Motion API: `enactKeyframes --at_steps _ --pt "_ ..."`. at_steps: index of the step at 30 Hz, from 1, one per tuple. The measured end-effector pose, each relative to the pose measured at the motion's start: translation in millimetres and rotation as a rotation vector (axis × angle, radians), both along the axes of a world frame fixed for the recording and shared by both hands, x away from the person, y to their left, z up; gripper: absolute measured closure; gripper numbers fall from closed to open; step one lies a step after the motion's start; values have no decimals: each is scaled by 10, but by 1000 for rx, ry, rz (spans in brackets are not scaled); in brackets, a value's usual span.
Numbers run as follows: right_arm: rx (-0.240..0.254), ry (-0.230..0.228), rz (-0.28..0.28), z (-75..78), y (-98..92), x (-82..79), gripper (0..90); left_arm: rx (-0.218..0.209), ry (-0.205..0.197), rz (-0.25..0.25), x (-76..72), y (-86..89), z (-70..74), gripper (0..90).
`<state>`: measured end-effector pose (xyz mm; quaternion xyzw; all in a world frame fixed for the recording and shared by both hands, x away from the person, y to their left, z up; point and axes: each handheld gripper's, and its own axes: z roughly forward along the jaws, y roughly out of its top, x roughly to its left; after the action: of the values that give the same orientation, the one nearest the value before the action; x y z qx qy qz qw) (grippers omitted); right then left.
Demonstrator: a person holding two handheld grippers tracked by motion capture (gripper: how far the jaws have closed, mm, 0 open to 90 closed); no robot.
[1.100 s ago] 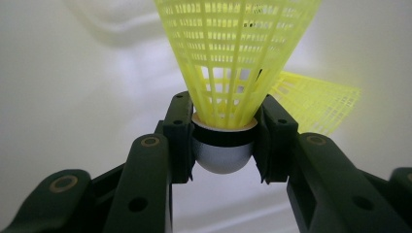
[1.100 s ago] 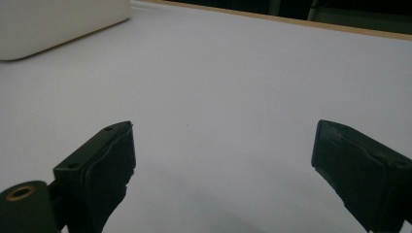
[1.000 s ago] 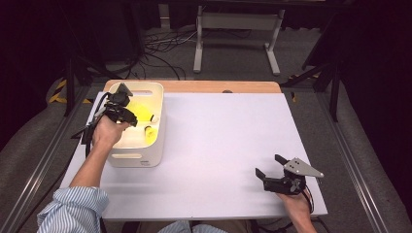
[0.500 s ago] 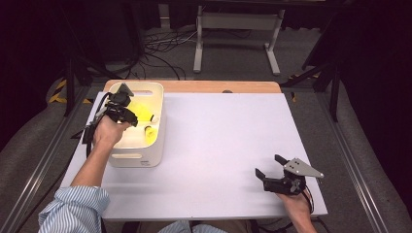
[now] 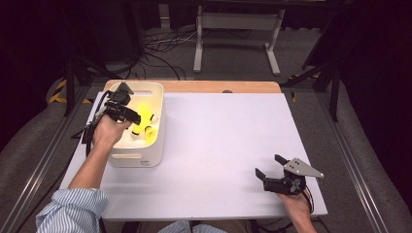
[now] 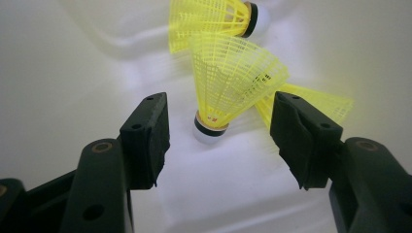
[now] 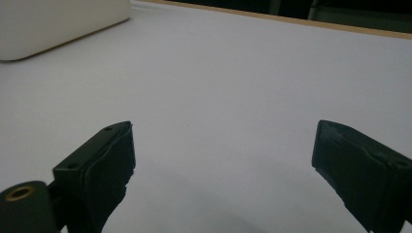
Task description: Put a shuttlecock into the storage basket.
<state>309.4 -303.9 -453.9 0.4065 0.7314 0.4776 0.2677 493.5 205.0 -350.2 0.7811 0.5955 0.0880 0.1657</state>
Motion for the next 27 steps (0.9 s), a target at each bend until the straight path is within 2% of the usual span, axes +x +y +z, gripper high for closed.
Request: enactKeyframes --at_steps 10,27 --pt "1 -1 1 3 3 -4 89 2 -44 -21 -83 -56 106 356" --pt "3 1 3 2 8 -3 89 -19 -69 -54 -175 -106 187 358"
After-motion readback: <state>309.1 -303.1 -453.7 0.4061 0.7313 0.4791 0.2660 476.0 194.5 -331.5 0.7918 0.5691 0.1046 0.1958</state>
